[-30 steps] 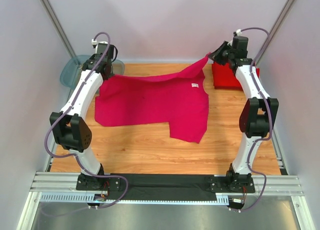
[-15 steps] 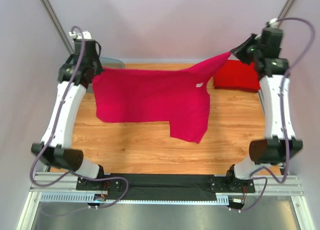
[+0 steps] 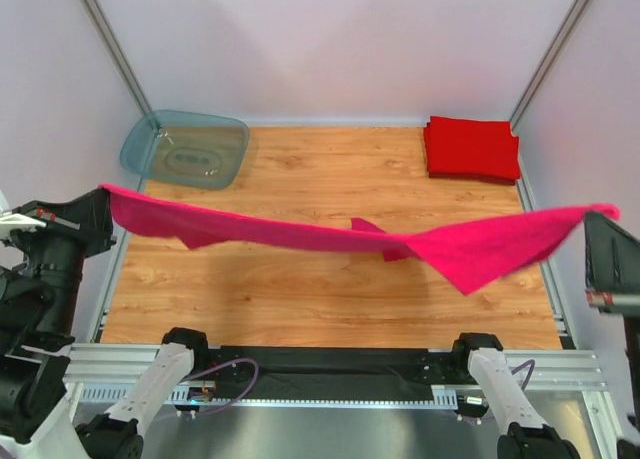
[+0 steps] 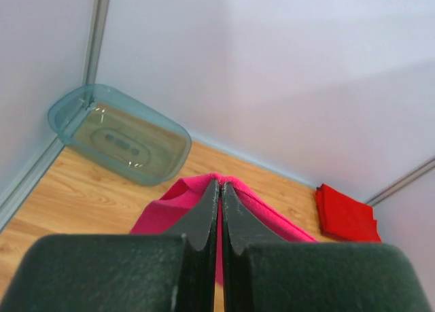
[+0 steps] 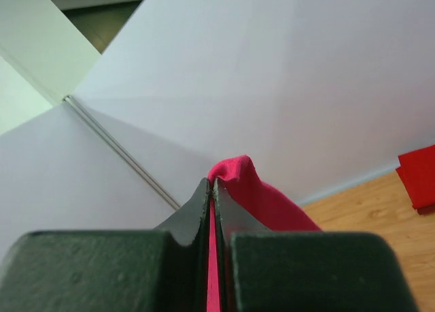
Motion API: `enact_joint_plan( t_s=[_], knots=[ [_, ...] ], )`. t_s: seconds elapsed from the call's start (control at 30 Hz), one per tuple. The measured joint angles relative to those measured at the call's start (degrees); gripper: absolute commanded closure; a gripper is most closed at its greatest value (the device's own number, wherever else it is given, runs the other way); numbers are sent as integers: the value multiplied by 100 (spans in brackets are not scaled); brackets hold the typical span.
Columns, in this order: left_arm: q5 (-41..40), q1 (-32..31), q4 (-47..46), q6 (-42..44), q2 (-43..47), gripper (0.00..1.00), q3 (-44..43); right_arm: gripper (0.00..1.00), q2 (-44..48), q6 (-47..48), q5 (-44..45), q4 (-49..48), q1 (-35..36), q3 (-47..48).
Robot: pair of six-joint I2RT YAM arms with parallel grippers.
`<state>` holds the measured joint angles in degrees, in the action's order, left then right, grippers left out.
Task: Fold and stack the t-shirts
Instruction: Flatten the tshirt out
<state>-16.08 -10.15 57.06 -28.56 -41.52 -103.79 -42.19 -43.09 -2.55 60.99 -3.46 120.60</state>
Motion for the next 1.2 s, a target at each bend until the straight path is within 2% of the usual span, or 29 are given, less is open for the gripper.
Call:
enact_joint_plan(
  t_s=[0.13, 0.3, 0.4, 0.5, 0.73, 0.9, 1.03, 1.2],
  knots=[
    [81, 0, 516, -15, -190, 100, -688, 100, -140, -188, 221, 715, 46, 1272],
    [59, 2, 774, -42, -546, 100, -1373, 100, -195, -380, 501, 741, 286, 1467],
    [85, 0, 647, -74, -737, 100, -1143, 100, -348, -361, 623, 284, 391, 800],
    [48, 2, 417, -74, -1038, 100, -555, 100, -763, -225, 654, -310, 448, -55],
    [-332, 2, -678, 83, -2092, 100, 1602, 100, -2251, 326, 527, -2153, 455, -2839],
    [-459, 35, -1427, 247, -3012, 100, 2673, 100, -3067, 511, 184, -3261, 455, -4380],
    [-398, 166, -2011, 509, -3934, 100, 2927, 100, -3866, 555, -109, -4319, 459, -5066],
    [-190, 409, -2551, 863, -5143, 100, 2745, 100, -5217, 610, -466, -5193, 457, -5106]
  ],
)
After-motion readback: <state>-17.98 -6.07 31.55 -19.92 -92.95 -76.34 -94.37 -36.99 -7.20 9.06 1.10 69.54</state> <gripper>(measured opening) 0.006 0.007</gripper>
